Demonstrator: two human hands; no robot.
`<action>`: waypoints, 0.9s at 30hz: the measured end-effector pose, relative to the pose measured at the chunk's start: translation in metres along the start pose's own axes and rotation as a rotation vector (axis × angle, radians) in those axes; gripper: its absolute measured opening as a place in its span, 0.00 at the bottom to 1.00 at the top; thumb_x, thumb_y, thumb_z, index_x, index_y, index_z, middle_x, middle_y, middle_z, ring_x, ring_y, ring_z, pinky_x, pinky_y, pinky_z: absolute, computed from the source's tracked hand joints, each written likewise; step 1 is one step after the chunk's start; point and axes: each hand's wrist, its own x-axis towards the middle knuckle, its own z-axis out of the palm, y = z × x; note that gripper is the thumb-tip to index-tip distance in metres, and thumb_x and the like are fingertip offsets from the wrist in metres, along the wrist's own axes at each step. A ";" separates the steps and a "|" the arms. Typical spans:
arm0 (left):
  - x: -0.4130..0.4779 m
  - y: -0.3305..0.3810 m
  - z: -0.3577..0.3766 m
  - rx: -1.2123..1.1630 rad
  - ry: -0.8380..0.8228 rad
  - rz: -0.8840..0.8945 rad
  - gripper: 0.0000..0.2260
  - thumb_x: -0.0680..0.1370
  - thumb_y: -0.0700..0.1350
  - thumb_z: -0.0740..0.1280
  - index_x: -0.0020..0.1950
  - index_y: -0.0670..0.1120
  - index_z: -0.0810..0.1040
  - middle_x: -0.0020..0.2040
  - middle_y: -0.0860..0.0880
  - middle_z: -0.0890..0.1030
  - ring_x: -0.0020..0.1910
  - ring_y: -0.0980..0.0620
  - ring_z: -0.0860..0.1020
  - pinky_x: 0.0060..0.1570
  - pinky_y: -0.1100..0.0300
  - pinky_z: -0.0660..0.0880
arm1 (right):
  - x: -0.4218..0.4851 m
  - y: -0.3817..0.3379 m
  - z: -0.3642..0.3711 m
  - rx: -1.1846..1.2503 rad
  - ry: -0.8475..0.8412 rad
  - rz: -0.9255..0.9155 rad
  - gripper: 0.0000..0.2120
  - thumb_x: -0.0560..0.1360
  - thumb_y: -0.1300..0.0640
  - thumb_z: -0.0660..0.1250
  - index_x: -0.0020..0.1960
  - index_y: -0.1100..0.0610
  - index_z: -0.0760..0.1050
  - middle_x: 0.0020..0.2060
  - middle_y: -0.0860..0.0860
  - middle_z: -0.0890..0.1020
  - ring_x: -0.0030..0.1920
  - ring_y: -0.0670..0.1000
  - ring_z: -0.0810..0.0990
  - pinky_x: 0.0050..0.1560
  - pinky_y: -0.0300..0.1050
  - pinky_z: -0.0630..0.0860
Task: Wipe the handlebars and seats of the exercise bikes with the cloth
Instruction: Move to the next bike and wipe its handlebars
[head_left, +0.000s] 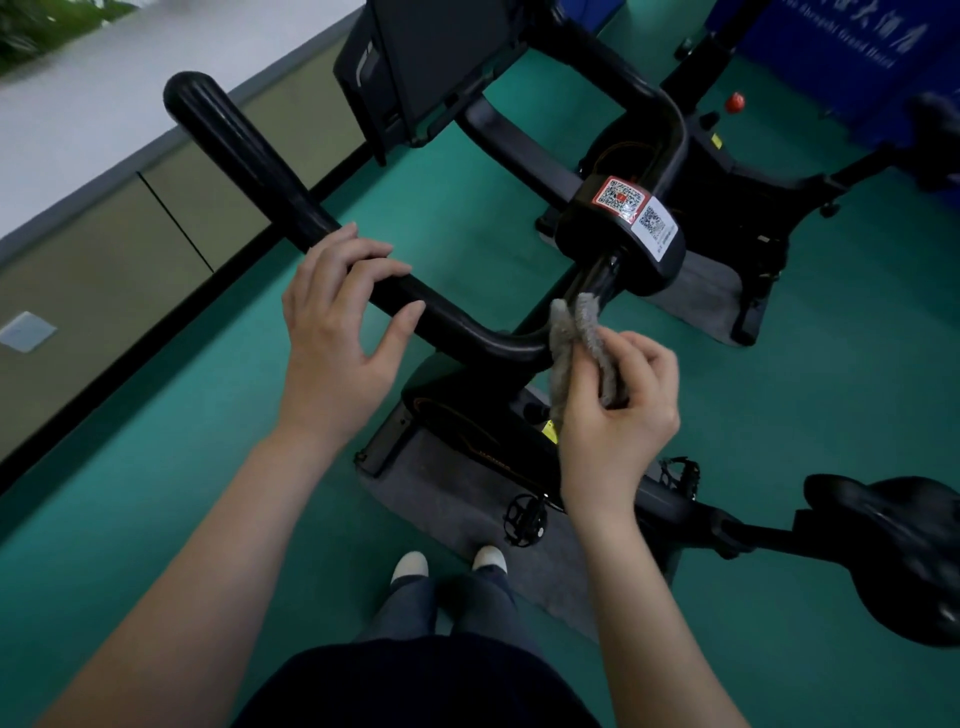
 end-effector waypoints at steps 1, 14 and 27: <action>0.000 0.001 0.000 0.002 -0.004 -0.004 0.13 0.78 0.50 0.64 0.57 0.44 0.76 0.60 0.46 0.74 0.70 0.49 0.65 0.70 0.57 0.54 | 0.008 0.003 -0.003 0.007 0.027 0.034 0.06 0.73 0.66 0.70 0.49 0.64 0.82 0.45 0.58 0.78 0.45 0.43 0.75 0.49 0.31 0.71; -0.001 0.059 0.029 0.025 -0.118 0.079 0.14 0.75 0.55 0.65 0.52 0.47 0.80 0.51 0.51 0.80 0.61 0.51 0.74 0.72 0.50 0.54 | 0.043 0.024 0.004 0.010 -0.037 -0.093 0.06 0.73 0.67 0.69 0.50 0.64 0.82 0.45 0.59 0.77 0.46 0.47 0.75 0.49 0.35 0.73; -0.004 0.068 0.039 0.025 -0.150 -0.019 0.12 0.73 0.58 0.66 0.42 0.51 0.83 0.40 0.57 0.81 0.46 0.57 0.75 0.71 0.52 0.54 | 0.090 0.038 0.002 0.056 -0.070 -0.088 0.06 0.73 0.65 0.69 0.50 0.64 0.82 0.45 0.55 0.79 0.46 0.43 0.76 0.48 0.33 0.73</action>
